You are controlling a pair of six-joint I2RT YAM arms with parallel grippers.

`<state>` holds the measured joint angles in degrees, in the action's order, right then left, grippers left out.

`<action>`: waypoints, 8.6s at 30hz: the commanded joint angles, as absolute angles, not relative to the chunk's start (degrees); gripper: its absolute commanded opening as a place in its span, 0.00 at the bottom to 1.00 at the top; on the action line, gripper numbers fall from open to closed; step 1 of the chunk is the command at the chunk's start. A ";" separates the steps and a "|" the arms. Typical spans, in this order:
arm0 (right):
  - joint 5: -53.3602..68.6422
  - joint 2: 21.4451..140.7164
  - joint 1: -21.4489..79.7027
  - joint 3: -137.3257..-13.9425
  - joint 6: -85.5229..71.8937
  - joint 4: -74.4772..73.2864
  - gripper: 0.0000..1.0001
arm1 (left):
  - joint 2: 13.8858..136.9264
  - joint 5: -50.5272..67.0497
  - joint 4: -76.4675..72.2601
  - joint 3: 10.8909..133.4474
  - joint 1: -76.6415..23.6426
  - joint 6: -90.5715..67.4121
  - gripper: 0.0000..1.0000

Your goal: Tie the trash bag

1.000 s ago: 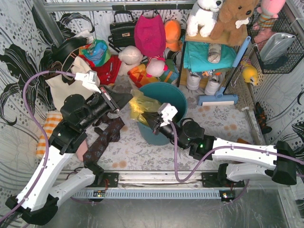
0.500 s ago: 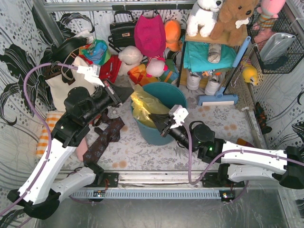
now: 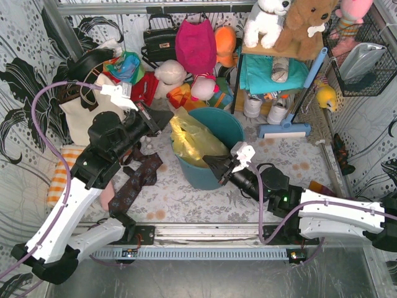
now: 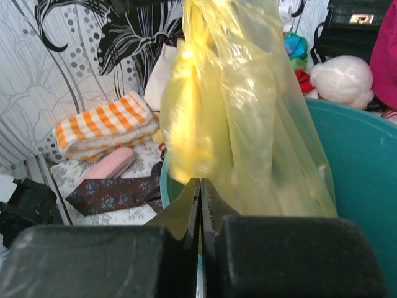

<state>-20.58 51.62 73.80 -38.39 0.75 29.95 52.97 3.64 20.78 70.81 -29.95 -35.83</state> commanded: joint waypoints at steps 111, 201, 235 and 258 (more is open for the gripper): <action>-4.55 63.20 65.86 -72.55 16.87 -7.13 0.00 | 52.81 15.69 9.00 67.62 -29.76 -37.00 0.05; -9.81 76.01 62.55 -90.88 -21.69 -16.32 0.51 | 50.06 19.63 14.77 67.50 -29.75 -38.56 0.00; -14.39 73.38 58.39 -84.07 -27.93 -18.94 0.00 | 46.85 19.11 12.79 64.69 -29.79 -38.68 0.00; -0.38 71.80 58.08 -86.48 -23.82 -10.55 0.40 | 45.93 22.73 6.66 61.46 -29.74 -38.42 0.00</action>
